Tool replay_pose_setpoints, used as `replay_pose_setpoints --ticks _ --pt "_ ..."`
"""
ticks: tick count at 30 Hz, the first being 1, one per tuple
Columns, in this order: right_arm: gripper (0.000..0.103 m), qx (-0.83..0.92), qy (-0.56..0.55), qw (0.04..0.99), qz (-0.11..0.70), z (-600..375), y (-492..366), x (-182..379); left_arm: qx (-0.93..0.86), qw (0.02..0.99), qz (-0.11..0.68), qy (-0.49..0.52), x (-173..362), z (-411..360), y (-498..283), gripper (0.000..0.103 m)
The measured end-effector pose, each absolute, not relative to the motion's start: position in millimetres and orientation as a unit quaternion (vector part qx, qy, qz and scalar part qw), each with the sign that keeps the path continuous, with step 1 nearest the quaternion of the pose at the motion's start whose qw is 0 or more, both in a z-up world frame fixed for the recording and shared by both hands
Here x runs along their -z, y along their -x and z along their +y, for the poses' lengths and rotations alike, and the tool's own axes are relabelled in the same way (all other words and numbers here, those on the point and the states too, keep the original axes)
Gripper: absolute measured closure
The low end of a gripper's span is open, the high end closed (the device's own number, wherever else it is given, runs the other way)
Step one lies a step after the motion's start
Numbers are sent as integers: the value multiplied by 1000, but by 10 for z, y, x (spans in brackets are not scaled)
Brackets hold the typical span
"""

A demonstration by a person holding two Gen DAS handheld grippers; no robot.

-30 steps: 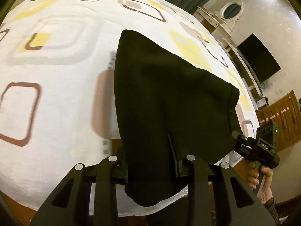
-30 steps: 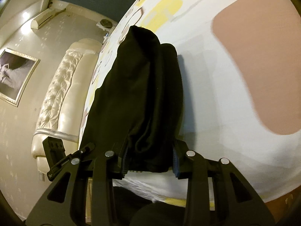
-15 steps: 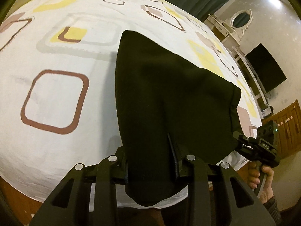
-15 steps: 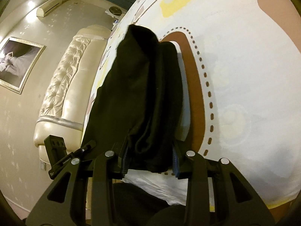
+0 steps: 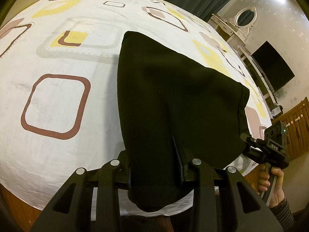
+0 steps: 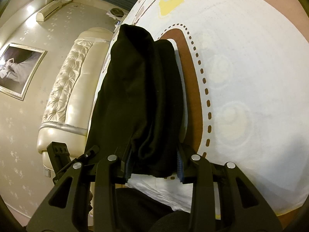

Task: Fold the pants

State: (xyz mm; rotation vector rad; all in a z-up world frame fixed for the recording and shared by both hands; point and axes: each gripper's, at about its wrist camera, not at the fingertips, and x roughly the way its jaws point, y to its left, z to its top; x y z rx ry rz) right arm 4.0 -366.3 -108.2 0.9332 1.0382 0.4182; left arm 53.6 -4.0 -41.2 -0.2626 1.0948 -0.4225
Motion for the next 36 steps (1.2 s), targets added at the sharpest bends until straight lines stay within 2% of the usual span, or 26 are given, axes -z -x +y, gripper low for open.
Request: replay_pose_setpoints --ticks 4,9,12,16,28,29,30,31,33,34,36 --pt "64 -193 -431 745 472 -3668 -35 1084 206 822 515 127 424 -8 -531 61" --pt "51 -207 -447 736 465 -3745 -36 1076 237 813 506 165 444 147 -514 34" --pt "41 -205 -437 748 455 -3819 -62 999 245 816 489 188 403 265 -555 27" --pt "33 -199 -444 754 441 -3966 -245 968 250 817 473 215 371 340 -815 25" --pt "29 -192 -464 740 447 -3979 -1125 1097 270 775 512 254 678 127 -1678 23" --pt "29 -193 -464 738 451 -3954 -1163 1118 272 764 522 263 744 139 -1723 27" --pt "33 -195 -464 736 452 -3940 -1187 1128 270 758 530 267 793 143 -1752 45" --pt "43 -198 -459 735 458 -3912 -1217 1138 271 749 542 268 853 133 -1778 53" --pt "62 -188 -436 742 473 -3862 -1243 1146 273 743 543 279 899 167 -1799 65" --pt "67 -187 -424 747 476 -3847 -1248 1152 273 748 538 276 888 166 -1784 66" --pt "71 -194 -425 750 468 -3860 -1228 1136 270 759 533 261 841 163 -1752 72"
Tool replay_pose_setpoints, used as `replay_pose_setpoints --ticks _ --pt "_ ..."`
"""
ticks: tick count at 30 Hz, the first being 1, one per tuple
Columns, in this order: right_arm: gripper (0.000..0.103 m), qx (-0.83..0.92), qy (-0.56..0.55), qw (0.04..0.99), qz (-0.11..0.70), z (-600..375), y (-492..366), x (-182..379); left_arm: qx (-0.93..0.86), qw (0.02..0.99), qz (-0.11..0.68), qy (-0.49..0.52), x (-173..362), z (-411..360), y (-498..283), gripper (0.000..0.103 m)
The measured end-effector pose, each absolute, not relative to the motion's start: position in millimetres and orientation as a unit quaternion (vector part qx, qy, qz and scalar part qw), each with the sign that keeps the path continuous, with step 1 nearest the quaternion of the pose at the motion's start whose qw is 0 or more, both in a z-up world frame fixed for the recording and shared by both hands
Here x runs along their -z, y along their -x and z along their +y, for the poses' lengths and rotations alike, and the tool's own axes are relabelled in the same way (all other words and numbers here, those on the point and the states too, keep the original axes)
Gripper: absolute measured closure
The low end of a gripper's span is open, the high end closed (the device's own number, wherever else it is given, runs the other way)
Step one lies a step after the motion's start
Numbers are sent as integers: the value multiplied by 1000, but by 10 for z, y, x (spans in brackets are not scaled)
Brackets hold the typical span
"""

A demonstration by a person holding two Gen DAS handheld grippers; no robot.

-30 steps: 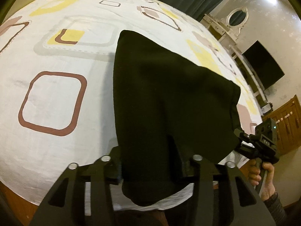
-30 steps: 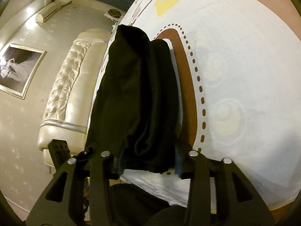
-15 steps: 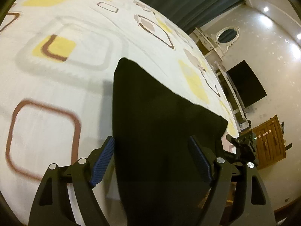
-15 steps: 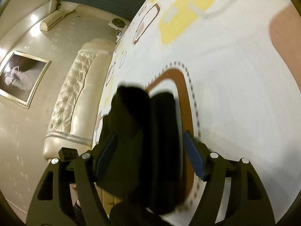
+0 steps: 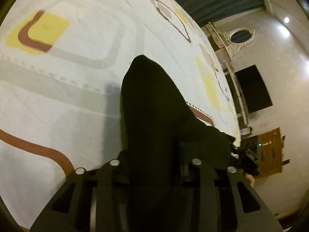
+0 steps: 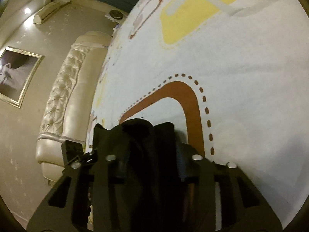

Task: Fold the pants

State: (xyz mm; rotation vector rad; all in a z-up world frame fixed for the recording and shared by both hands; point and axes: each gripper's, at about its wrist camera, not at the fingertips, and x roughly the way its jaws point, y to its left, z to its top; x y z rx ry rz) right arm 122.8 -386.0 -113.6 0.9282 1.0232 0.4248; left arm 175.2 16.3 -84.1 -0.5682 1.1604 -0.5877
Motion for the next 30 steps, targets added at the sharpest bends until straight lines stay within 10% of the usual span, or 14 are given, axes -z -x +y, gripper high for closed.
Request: replay_pose_setpoints --ticks 15,30 --pt "75 -216 -388 794 415 -3672 -1962 673 203 842 478 147 268 100 -2433 81" --pt "74 -181 -440 756 449 -3734 -2478 1364 168 847 497 91 696 55 -2733 76"
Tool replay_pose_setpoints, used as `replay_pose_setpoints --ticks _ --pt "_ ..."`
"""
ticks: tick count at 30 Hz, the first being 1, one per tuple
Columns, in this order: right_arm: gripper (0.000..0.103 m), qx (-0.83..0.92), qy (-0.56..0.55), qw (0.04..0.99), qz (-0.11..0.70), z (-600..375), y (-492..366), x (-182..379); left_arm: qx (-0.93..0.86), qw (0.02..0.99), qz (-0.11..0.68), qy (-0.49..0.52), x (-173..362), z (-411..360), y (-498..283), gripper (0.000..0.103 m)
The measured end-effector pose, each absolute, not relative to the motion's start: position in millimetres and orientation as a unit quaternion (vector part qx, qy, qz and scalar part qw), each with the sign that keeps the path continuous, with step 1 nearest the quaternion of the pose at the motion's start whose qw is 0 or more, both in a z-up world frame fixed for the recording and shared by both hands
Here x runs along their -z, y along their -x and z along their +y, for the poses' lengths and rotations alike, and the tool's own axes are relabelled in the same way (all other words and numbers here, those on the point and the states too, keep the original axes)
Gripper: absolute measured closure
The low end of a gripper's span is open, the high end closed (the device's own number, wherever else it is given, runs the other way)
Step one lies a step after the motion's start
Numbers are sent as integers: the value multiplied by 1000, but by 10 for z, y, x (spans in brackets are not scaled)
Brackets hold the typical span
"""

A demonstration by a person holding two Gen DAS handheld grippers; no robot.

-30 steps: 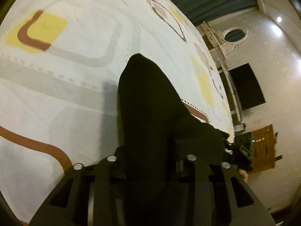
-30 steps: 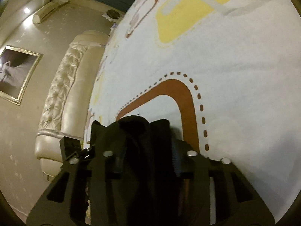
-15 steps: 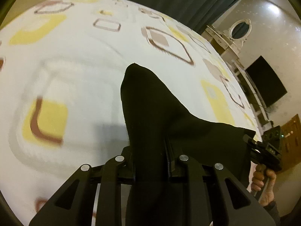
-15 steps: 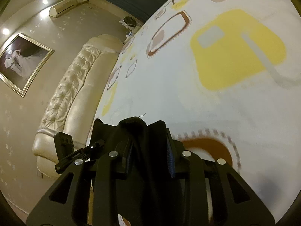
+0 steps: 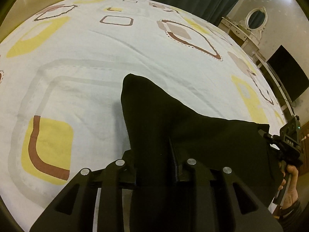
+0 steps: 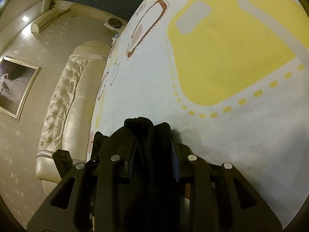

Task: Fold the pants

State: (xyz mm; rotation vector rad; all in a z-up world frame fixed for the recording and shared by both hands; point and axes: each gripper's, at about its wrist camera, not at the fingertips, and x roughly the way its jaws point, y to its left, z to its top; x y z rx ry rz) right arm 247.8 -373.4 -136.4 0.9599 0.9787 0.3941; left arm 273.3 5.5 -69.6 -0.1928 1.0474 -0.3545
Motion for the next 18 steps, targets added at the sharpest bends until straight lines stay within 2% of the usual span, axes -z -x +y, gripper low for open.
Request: replay_pose_setpoints --ticks 8,10,13,15,18 --pt "73 -181 -443 757 446 -3736 -2461 1378 170 845 498 98 677 52 -2744 74" --pt "70 -181 -448 755 443 -3741 -2431 1365 170 844 499 99 677 57 -2747 72" --pt "62 -185 -457 751 440 -3766 -2383 1347 171 842 498 117 656 142 -2721 59" --pt "54 -186 -467 746 437 -3799 -2334 1324 167 843 495 128 644 221 -2671 44" --pt "47 -187 -469 747 432 -3864 -2195 1268 167 840 494 151 647 381 -2534 30"
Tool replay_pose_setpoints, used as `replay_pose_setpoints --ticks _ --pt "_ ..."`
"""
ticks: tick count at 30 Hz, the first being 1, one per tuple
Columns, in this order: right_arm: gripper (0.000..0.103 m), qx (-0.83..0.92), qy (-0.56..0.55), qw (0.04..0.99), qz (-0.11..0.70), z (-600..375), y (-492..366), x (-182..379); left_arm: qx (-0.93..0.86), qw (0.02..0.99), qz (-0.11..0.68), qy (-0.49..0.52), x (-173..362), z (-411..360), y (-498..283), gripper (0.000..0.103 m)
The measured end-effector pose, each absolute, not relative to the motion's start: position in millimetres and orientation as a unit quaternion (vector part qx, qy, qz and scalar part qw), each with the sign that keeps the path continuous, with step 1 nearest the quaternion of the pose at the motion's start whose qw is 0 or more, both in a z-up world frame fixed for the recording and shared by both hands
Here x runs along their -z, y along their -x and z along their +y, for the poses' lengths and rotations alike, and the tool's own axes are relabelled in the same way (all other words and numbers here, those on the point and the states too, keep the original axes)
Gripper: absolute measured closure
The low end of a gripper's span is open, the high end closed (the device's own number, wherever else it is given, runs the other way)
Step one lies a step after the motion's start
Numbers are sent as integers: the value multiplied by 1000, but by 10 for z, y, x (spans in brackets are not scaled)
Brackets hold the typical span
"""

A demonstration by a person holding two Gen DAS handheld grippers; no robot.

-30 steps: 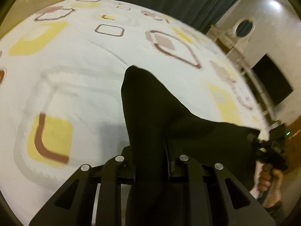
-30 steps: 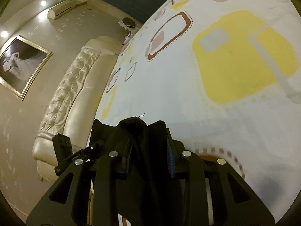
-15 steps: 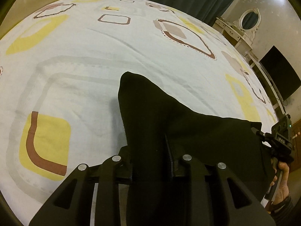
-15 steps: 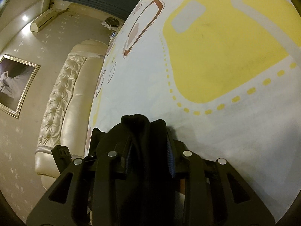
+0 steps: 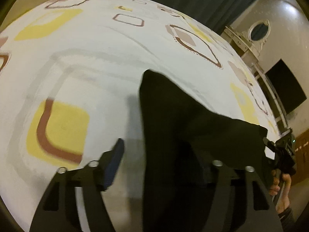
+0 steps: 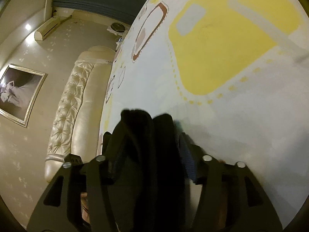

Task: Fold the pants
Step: 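Lay the folded pants flat and open both tools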

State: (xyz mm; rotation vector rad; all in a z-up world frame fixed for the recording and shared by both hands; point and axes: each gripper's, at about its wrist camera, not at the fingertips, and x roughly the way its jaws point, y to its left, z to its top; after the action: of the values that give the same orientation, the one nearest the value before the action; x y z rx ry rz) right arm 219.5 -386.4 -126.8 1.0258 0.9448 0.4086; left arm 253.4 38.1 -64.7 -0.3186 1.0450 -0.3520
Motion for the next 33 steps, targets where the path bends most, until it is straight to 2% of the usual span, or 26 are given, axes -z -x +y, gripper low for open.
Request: replay_pose_setpoints --ticks 6,12,15,16,17,18,19,20,24,27,33 --pt "38 -188 -464 751 431 -3911 -1778 1176 174 826 495 206 702 699 -2097 23" --pt "36 -200 -450 745 450 -3719 -1428 1172 206 796 507 258 745 771 -1682 21" --pt "37 -205 -430 749 460 -3568 -1318 1158 218 794 509 250 744 662 -1526 21" --pt "46 -202 -419 754 464 -3517 -1297 1151 219 795 510 246 742 629 -1498 21" --pt "50 -197 -413 756 468 -3485 -1294 1149 216 797 511 238 733 577 -1470 25" --pt "56 -191 -411 757 471 -3464 -1293 1161 217 798 512 235 729 544 -1461 41" --pt "61 -188 -416 754 472 -3462 -1296 1178 222 792 516 238 728 502 -1460 46" --pt "63 -187 -419 753 473 -3469 -1297 1184 214 795 516 238 726 498 -1449 48" --pt "71 -190 -429 748 469 -3482 -1274 1160 202 806 507 227 616 477 -1422 68" --pt "73 -197 -440 748 457 -3515 -1229 1091 199 806 505 235 546 521 -1400 73" --pt "74 -209 -445 744 453 -3525 -1082 1001 198 806 509 229 494 525 -1282 74"
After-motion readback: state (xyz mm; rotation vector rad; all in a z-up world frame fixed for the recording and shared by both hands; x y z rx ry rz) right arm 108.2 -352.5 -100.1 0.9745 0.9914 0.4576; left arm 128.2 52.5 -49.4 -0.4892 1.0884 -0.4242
